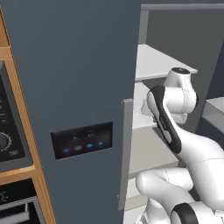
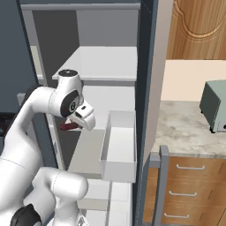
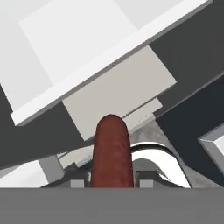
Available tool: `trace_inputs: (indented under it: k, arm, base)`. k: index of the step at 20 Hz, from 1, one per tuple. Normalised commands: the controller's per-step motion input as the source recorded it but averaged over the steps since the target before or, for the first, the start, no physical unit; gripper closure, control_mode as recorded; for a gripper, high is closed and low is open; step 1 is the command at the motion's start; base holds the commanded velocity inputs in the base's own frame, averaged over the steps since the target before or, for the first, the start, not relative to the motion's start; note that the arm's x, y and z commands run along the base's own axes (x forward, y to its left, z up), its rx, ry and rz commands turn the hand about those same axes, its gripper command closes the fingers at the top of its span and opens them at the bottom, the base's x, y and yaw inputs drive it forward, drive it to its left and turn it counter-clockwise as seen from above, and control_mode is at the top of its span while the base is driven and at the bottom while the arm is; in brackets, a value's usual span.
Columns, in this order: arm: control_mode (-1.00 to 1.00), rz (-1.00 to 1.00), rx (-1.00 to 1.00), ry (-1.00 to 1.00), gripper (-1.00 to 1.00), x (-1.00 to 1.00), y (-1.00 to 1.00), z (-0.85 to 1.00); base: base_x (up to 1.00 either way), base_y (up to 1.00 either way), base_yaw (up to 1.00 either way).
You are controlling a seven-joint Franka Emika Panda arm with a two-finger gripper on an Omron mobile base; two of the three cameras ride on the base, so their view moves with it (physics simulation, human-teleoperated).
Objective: Retrieve the sausage and cheese from the fridge and place them on the cutting board on the counter.
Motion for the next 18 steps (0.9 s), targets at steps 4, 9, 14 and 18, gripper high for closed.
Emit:
trace_inputs:
  k: [4, 9, 14, 18]
  arm:
    - [1.0, 0.0, 0.0, 0.0, 1.0, 0.0, 0.0, 0.0]
    - [1.0, 0.0, 0.0, 0.0, 1.0, 0.0, 0.0, 0.0]
    - [1.0, 0.0, 0.0, 0.0, 1.0, 0.0, 0.0, 0.0]
    - [1.0, 0.0, 0.0, 0.0, 1.0, 0.0, 0.0, 0.0]
  base:
    - [-1.0, 0.02, -0.04]
    - [-1.0, 0.27, -0.21]
    - [-0.97, 0.3, -0.67]
    - [-0.59, 0.05, -0.86]
